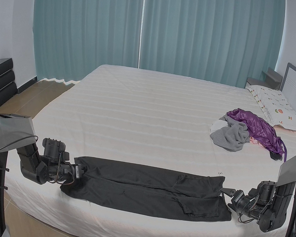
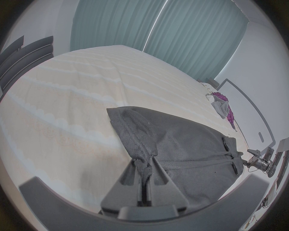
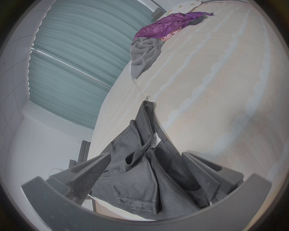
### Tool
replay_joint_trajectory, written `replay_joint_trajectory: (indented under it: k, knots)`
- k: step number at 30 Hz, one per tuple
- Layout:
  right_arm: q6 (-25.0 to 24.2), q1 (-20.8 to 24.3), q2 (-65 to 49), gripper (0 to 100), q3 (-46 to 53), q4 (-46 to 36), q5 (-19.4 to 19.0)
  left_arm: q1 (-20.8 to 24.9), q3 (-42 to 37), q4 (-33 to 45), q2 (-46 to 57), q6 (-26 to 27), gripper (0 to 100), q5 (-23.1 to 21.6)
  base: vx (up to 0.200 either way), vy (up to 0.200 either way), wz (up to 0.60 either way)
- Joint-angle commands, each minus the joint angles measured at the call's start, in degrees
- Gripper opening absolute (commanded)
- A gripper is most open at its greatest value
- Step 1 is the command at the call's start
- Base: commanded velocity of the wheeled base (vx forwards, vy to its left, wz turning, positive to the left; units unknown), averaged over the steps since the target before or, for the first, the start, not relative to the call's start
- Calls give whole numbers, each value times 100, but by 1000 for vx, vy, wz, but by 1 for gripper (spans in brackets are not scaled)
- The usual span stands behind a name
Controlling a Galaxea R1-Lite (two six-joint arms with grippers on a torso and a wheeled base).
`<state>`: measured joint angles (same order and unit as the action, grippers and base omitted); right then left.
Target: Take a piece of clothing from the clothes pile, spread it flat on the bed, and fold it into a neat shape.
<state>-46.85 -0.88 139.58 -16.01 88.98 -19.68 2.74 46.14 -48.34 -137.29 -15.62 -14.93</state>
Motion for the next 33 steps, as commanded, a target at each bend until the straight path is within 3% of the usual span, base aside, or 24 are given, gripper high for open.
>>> replay_joint_trajectory:
  k: [1,26,33]
  knots:
    - [0,0,-10,100,1,93,-10,7,-44,-9,124,-12,0,-1,0,0,0]
    - [0,0,-10,100,1,93,-10,7,44,-18,220,-284,0,-1,0,0,0]
    - [0,0,-10,100,1,93,-10,42,176,-36,247,-644,0,-1,-86,0,0]
